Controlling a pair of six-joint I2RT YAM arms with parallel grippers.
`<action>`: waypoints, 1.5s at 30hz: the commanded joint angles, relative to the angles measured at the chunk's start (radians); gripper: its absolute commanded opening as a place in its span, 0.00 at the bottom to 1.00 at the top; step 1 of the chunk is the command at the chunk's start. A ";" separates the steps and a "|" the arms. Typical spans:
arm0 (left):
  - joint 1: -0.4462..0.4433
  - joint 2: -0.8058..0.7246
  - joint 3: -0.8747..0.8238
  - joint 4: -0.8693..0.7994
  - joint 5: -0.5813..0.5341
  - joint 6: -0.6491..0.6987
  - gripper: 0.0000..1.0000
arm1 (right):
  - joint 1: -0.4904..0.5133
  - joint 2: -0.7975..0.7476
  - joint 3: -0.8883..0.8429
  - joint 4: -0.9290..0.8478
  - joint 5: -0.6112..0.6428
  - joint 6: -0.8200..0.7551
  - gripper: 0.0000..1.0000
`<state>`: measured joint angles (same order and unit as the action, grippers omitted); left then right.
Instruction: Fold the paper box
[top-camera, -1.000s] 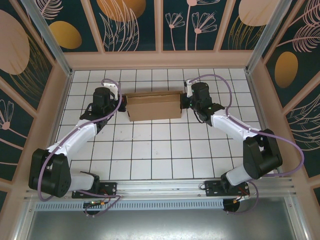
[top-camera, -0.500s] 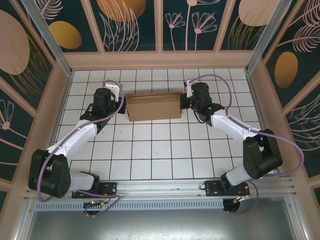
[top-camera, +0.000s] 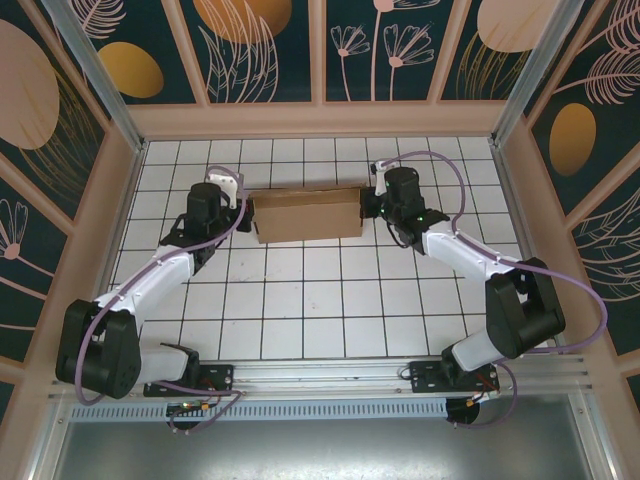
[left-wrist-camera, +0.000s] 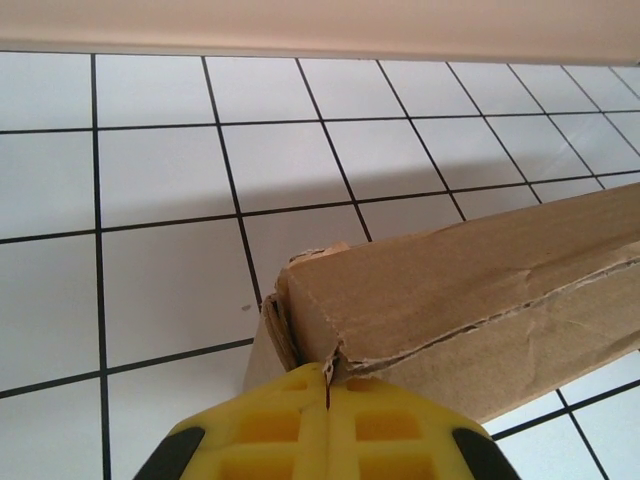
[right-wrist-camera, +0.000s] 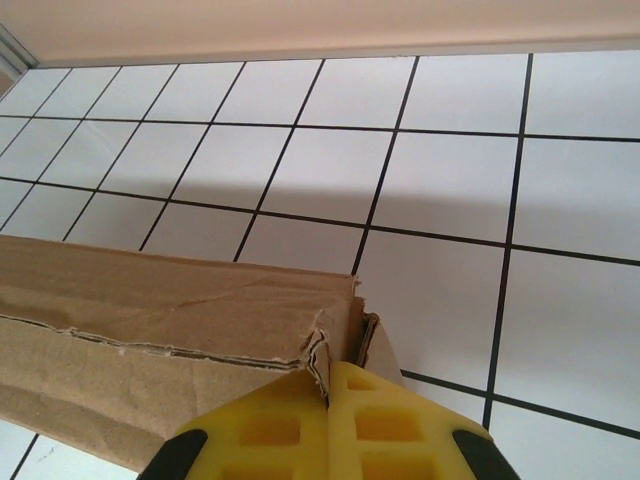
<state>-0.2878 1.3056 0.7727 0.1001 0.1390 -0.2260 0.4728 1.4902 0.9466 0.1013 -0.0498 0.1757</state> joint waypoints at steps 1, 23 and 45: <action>0.007 -0.002 -0.057 -0.078 0.019 -0.038 0.00 | 0.009 0.030 -0.068 -0.149 -0.071 0.047 0.10; 0.005 0.023 -0.007 -0.102 0.025 -0.013 0.00 | -0.158 -0.162 0.043 -0.037 -0.284 0.265 0.56; -0.003 0.013 -0.007 -0.093 0.040 -0.014 0.01 | -0.097 0.086 0.113 -0.124 -0.266 0.324 0.12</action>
<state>-0.2867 1.3136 0.7815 0.0933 0.1497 -0.2371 0.3565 1.5646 1.1004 -0.0040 -0.3153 0.4969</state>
